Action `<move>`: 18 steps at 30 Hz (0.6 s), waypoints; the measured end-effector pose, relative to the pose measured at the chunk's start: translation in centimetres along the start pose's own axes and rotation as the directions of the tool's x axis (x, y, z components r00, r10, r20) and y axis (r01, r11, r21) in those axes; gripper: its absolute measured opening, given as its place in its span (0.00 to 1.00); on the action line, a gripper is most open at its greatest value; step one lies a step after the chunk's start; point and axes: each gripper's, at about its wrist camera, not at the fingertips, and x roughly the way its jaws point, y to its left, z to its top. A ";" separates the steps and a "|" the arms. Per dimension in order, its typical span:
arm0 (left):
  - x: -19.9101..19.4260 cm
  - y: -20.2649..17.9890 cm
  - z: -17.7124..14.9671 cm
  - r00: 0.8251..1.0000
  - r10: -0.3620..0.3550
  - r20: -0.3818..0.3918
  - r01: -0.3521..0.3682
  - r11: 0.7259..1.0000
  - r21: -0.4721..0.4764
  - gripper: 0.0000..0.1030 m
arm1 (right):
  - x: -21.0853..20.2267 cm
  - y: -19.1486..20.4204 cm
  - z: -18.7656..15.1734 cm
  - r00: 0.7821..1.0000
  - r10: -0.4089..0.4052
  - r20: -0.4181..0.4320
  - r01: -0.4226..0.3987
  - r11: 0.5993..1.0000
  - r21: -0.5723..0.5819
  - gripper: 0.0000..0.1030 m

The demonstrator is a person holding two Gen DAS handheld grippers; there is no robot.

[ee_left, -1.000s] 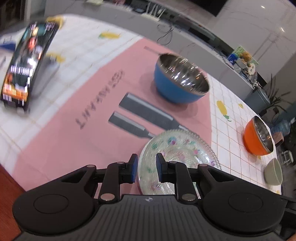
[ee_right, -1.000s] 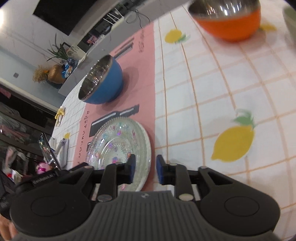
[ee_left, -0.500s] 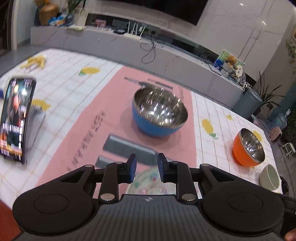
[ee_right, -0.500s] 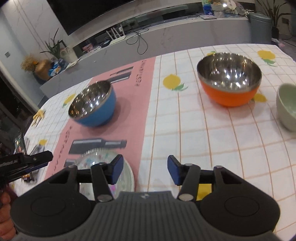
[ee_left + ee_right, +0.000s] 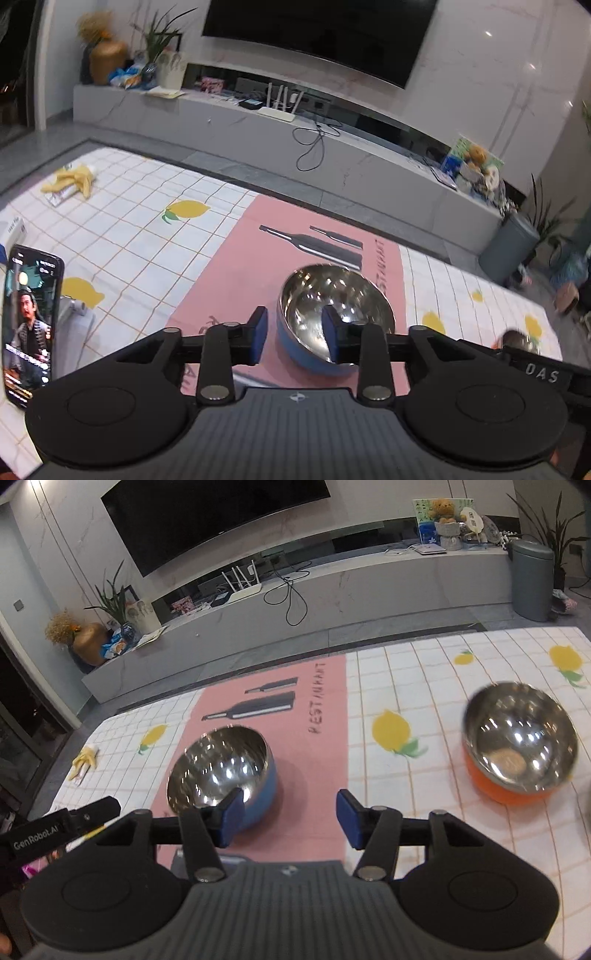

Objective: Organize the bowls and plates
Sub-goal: 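Move both grippers to the blue bowl rim and close on it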

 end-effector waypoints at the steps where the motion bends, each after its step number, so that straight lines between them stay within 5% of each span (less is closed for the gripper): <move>1: 0.5 0.2 0.2 1.000 0.006 -0.006 -0.006 1.000 -0.012 0.48 | 0.5 0.4 0.2 1.000 -0.013 -0.001 0.013 1.000 -0.005 0.58; 18: 8.7 1.1 -0.9 0.984 0.063 -0.166 -0.077 0.994 -0.079 0.51 | 10.2 3.3 0.0 0.979 -0.090 -0.186 0.091 0.996 0.000 0.58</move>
